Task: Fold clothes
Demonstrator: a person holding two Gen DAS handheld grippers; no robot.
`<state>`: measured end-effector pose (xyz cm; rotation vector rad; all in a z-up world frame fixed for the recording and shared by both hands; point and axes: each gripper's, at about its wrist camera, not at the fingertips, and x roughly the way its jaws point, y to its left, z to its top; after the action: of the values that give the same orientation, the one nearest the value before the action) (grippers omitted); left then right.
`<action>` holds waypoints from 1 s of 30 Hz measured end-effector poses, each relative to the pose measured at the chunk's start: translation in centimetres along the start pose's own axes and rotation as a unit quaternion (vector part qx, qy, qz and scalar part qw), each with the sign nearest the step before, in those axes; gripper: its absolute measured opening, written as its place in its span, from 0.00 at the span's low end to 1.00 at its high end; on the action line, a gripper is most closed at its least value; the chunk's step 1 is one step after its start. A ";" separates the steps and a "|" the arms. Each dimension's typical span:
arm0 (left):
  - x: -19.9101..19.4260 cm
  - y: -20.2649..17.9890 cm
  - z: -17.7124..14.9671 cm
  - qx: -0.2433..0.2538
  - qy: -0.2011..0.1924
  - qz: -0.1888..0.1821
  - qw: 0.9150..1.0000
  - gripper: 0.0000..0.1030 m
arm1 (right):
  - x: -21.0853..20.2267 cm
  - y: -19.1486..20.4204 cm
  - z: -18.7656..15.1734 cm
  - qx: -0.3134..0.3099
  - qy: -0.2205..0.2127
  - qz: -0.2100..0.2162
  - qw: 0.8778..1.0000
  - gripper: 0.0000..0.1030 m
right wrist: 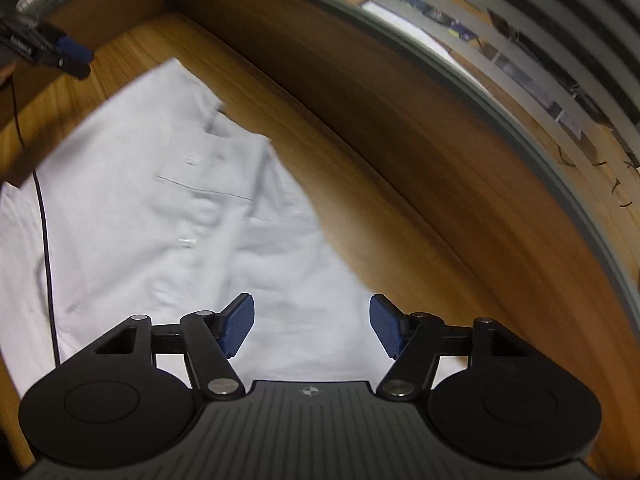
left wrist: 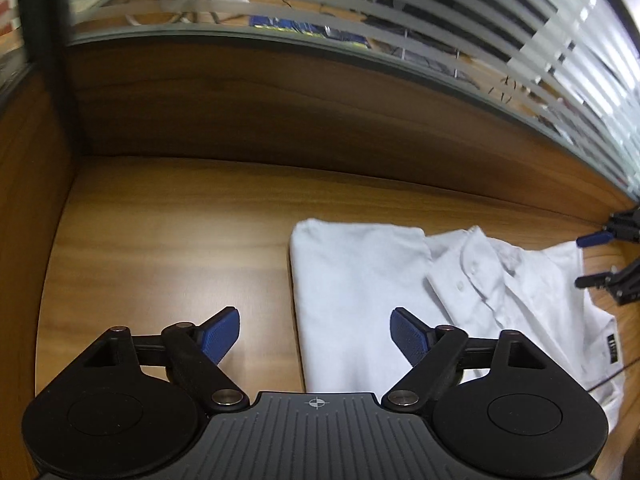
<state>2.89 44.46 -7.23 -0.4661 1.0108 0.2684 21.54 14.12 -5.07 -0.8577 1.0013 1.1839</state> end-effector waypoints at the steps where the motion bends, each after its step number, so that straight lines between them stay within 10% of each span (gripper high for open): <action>1: 0.7 0.1 0.5 0.008 0.008 -0.001 1.000 0.73 | 0.4 -0.8 0.1 -0.003 0.007 0.001 1.000 0.69; 16: 8.0 -0.9 5.2 0.072 0.083 -0.031 0.993 0.50 | 7.0 -2.1 3.9 -0.099 0.040 0.095 0.990 0.68; 25: 8.2 -1.0 4.6 0.063 0.076 -0.034 0.995 0.10 | 8.3 -2.1 4.6 -0.089 0.056 0.113 0.988 0.13; 30: 5.0 -1.9 3.8 0.061 0.031 -0.037 0.997 0.07 | 5.5 -2.0 4.0 -0.061 0.022 0.101 0.993 0.03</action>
<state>9.12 44.65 -9.40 -0.4014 1.0608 0.1251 24.62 19.25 -8.89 -0.8974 1.0797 1.4147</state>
